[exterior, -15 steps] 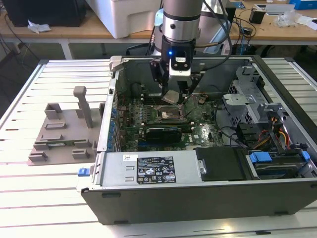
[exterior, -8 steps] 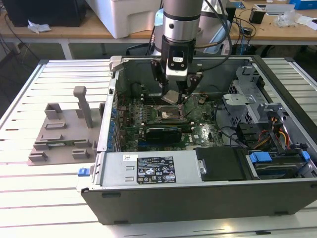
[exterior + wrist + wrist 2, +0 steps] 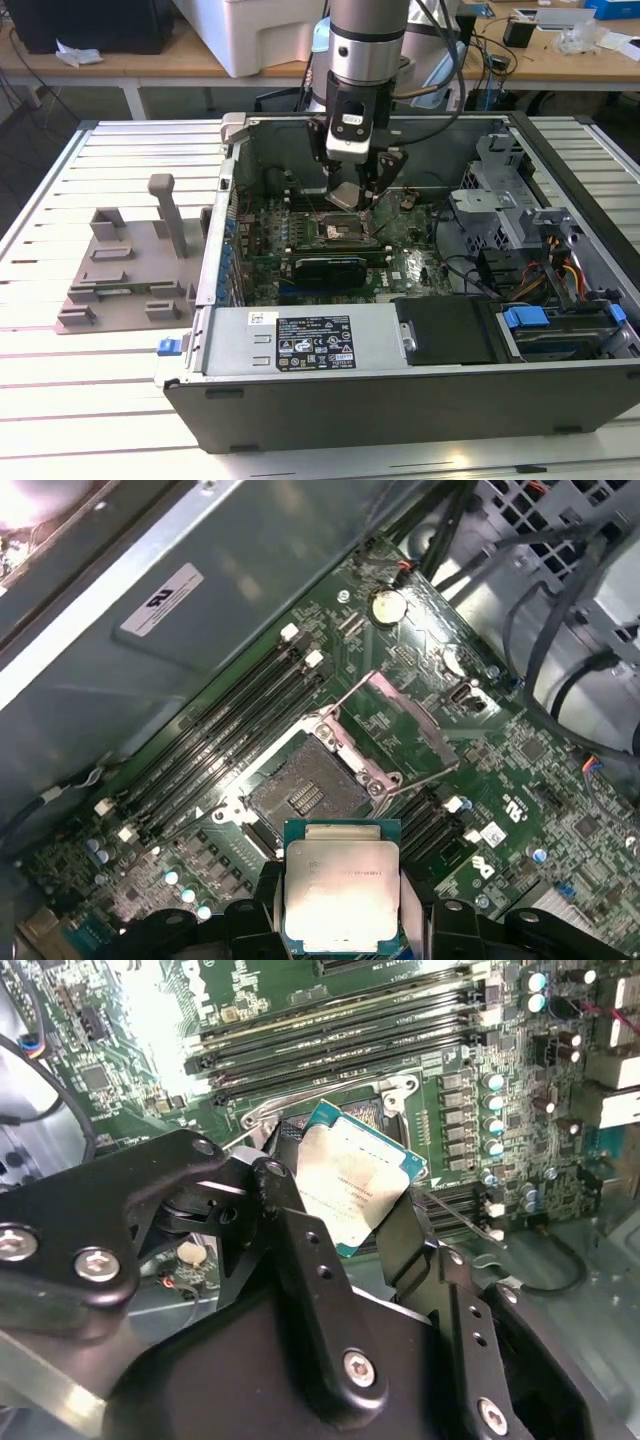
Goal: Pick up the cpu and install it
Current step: 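Place the cpu into insertion slot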
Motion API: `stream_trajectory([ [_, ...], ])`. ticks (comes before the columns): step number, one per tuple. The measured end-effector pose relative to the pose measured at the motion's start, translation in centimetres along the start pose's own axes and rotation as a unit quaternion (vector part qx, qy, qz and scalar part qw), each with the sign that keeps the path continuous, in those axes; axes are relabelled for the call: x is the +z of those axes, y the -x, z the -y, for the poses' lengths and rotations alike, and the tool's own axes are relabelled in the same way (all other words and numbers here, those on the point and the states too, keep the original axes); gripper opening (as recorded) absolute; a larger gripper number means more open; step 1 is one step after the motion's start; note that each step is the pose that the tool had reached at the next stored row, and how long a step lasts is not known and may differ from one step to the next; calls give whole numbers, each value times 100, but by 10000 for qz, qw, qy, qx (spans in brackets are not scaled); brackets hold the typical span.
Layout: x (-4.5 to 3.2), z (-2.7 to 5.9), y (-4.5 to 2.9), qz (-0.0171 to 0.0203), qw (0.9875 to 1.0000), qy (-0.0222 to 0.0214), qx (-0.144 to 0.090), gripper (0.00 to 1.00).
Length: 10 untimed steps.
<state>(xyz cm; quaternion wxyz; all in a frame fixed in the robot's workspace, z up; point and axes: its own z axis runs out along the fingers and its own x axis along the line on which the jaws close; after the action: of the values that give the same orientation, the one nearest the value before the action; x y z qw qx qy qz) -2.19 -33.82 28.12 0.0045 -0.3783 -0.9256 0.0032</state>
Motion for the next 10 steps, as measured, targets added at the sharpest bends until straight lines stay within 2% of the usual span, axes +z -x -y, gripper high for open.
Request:
stream_trajectory([
  [2,1,-1,0,6,9999,-6,115,55],
  [4,0,0,0,55,9995,-55,300,55],
  [5,0,0,0,65,9994,-66,345,55],
  [7,0,1,0,66,9987,-70,494,55],
  [10,1,0,0,68,9970,-76,765,55],
])
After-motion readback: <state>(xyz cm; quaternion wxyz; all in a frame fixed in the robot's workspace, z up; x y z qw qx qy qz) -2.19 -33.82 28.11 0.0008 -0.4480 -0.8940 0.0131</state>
